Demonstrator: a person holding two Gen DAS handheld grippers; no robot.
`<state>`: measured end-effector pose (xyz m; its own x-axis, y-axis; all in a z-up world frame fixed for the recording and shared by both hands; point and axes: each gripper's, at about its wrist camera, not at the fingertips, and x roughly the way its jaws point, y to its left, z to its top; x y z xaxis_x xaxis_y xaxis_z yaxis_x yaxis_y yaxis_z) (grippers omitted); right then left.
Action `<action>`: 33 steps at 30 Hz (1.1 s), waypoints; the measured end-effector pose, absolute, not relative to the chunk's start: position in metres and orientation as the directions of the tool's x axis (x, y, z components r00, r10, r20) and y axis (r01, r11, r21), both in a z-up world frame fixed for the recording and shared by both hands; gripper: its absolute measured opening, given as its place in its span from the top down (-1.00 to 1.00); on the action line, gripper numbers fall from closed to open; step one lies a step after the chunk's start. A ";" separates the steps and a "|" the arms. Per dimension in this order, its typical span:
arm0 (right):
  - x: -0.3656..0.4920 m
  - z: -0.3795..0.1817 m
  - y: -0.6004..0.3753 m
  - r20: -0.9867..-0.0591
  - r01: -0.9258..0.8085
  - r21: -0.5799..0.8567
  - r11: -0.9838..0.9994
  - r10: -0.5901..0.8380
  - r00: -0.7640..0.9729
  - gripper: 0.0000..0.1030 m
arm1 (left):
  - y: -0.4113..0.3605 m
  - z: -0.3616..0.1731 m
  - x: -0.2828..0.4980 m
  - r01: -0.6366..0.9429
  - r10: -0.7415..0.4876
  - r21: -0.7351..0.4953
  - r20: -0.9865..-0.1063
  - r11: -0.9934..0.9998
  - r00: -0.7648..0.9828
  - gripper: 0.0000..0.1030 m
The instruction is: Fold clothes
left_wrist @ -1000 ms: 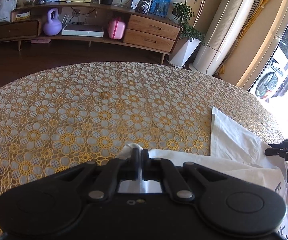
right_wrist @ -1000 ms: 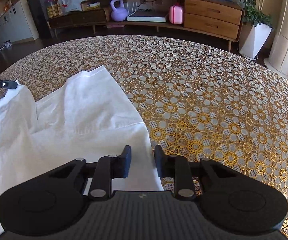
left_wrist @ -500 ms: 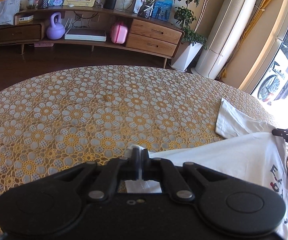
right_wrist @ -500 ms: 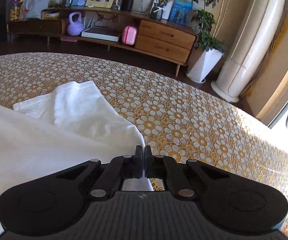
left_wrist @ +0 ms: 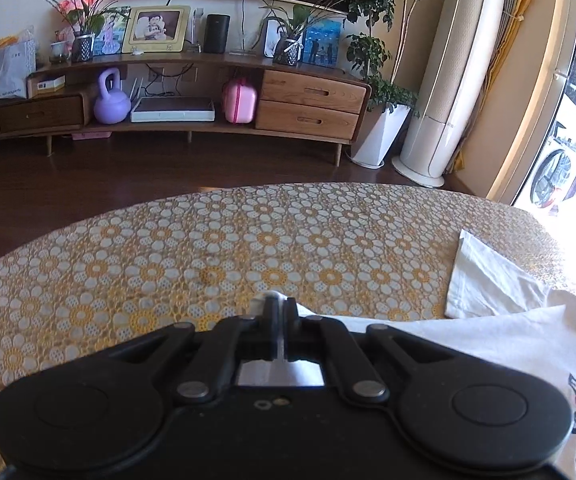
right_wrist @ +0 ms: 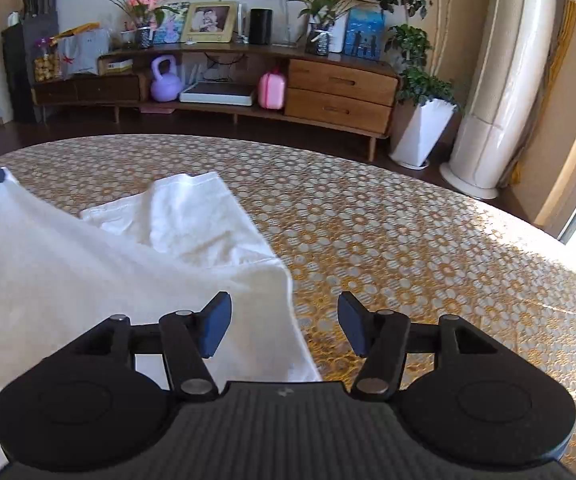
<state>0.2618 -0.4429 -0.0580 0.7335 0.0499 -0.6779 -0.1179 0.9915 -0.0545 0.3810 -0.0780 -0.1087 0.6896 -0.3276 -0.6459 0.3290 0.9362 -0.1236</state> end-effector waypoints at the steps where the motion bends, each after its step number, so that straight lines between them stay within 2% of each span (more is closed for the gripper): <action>1: 0.255 -0.058 -0.439 -0.681 -0.137 -0.050 0.989 0.067 0.729 -0.12 | -0.083 -0.110 0.386 0.324 -0.309 -0.101 -0.651 0.941 0.694 -0.15; 2: 0.250 -0.059 -0.435 -0.687 -0.155 -0.054 0.986 0.076 0.723 -0.12 | -0.086 -0.111 0.390 0.317 -0.293 -0.085 -0.655 0.944 0.697 -0.15; 3: 0.244 -0.060 -0.431 -0.695 -0.172 -0.056 0.984 0.085 0.713 -0.12 | -0.089 -0.111 0.392 0.309 -0.272 -0.060 -0.652 0.949 0.708 -0.37; 5: 0.233 -0.064 -0.424 -0.715 -0.202 -0.057 0.978 0.101 0.692 -0.12 | -0.092 -0.110 0.396 0.289 -0.237 -0.027 -0.646 0.957 0.725 -0.37; 6: 0.227 -0.065 -0.422 -0.720 -0.207 -0.053 0.977 0.106 0.686 -0.12 | -0.092 -0.109 0.399 0.280 -0.230 -0.029 -0.655 0.960 0.720 -1.00; 9: 0.210 -0.065 -0.423 -0.726 -0.205 -0.036 0.978 0.116 0.678 -0.12 | -0.090 -0.108 0.399 0.295 -0.256 -0.065 -0.693 0.953 0.674 -1.00; 16: 0.164 -0.062 -0.429 -0.726 -0.164 0.076 0.984 0.167 0.667 -0.13 | -0.054 -0.100 0.343 0.360 -0.362 -0.159 -0.701 0.919 0.614 -1.00; 19: 0.139 -0.058 -0.424 -0.721 -0.172 0.106 0.979 0.195 0.665 -0.21 | -0.035 -0.092 0.299 0.394 -0.413 -0.200 -0.694 0.897 0.589 -1.00; 24: 0.089 -0.049 -0.403 -0.702 -0.210 0.133 0.969 0.242 0.670 -0.22 | -0.014 -0.082 0.217 0.470 -0.507 -0.268 -0.695 0.841 0.510 -1.00; 29: 0.039 -0.045 -0.371 -0.725 -0.309 0.081 0.948 0.268 0.635 -0.22 | -0.019 -0.085 0.134 0.548 -0.593 -0.319 -0.669 0.773 0.448 -1.00; 33: 0.008 -0.045 -0.359 -0.736 -0.318 0.075 0.945 0.268 0.622 -0.22 | -0.037 -0.093 0.087 0.607 -0.629 -0.316 -0.660 0.729 0.411 -1.00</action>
<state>0.0076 -0.3595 -0.0453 0.6218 0.2675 -0.7360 -0.3181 0.9451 0.0748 0.0873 -0.0375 -0.0934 0.4113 -0.6288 -0.6598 0.6070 0.7290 -0.3164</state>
